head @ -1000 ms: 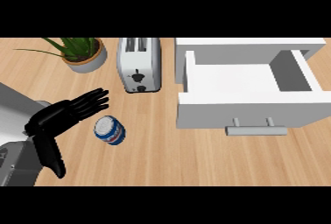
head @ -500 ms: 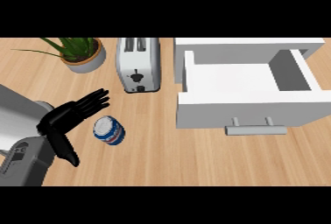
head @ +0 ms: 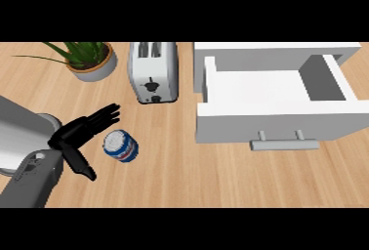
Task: Pick up the can, place it into the drawer and close the drawer
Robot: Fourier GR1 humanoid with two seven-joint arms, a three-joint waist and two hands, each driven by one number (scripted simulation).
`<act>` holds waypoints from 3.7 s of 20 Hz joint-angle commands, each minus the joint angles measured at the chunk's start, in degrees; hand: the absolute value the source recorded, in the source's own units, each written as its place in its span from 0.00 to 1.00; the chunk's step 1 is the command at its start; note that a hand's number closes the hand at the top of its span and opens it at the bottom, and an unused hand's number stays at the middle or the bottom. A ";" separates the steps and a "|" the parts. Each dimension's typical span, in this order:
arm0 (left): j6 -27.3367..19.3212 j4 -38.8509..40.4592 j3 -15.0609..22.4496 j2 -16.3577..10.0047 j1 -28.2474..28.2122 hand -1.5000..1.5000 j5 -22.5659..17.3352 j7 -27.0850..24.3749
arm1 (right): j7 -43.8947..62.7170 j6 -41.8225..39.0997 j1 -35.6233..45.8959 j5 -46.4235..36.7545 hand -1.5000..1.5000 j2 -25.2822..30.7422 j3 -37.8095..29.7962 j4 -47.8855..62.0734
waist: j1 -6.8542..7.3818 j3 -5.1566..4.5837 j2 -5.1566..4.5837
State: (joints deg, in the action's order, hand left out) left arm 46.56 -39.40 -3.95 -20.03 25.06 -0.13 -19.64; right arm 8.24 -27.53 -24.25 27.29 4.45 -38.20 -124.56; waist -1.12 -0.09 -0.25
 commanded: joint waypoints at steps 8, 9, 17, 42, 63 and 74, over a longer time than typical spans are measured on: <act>1.62 15.17 2.49 0.65 3.54 0.00 6.31 -13.42 | -2.14 -3.62 -1.48 -0.89 0.00 -3.35 -0.91 0.12 | -0.49 -0.02 -0.09; 1.32 15.01 3.44 0.46 3.15 0.00 7.51 -15.43 | 2.23 0.23 2.33 -0.02 0.00 -0.25 -0.83 -0.86 | -0.09 -0.05 -0.13; 0.06 20.37 3.16 3.56 5.02 0.00 6.94 -16.54 | 1.99 -2.89 -2.33 4.00 0.00 -1.69 -3.27 -2.95 | -0.66 -0.05 -0.07; -27.86 14.94 -15.79 13.16 4.38 1.00 -12.63 -12.66 | 4.22 -2.78 -3.37 4.41 0.00 -3.49 -4.60 -4.08 | 2.43 0.16 0.87; -59.79 -41.17 4.11 20.02 3.76 1.00 -14.04 25.09 | 4.31 -1.67 -2.86 5.11 0.00 -3.46 -4.04 -5.03 | 1.15 0.12 0.52; -70.00 -39.96 8.37 20.01 16.33 1.00 -12.33 32.60 | 4.30 -2.80 -2.30 7.03 0.00 -1.26 -4.87 -2.13 | 0.49 0.11 0.33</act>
State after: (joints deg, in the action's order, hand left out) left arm -20.17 -79.36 2.73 -0.25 38.81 -12.72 10.93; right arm 13.45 -27.74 -27.29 32.93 1.70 -41.07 -130.07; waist -0.56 0.01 0.11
